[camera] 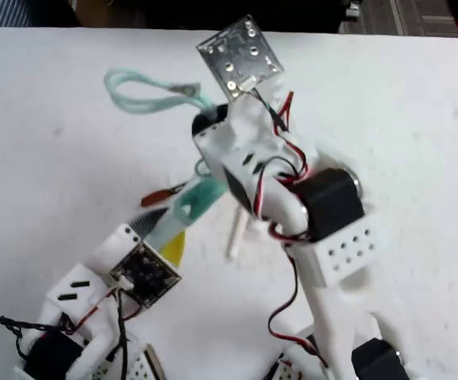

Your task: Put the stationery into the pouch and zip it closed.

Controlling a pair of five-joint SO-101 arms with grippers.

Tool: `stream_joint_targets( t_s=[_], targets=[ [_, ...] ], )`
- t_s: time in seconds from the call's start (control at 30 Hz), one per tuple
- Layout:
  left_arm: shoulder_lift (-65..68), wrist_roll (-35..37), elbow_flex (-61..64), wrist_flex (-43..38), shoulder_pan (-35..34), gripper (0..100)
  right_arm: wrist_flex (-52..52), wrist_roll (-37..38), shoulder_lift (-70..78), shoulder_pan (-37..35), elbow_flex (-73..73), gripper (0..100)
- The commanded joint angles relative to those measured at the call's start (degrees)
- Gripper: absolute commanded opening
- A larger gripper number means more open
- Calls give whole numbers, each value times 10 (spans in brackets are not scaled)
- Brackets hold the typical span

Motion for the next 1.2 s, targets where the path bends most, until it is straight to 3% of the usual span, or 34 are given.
stream_joint_targets(
  t_s=[0.0, 0.63, 1.17],
  targets=[
    [-9, 4, -31, 1, 0, 24, -61, -5, -8, 37, 27, 16],
    [-9, 3, -33, 1, 0, 24, -97, -5, -2, 160, 72, 16],
    [-9, 4, -33, 1, 0, 24, -170, -1, -2, 172, 134, 16]
  ],
)
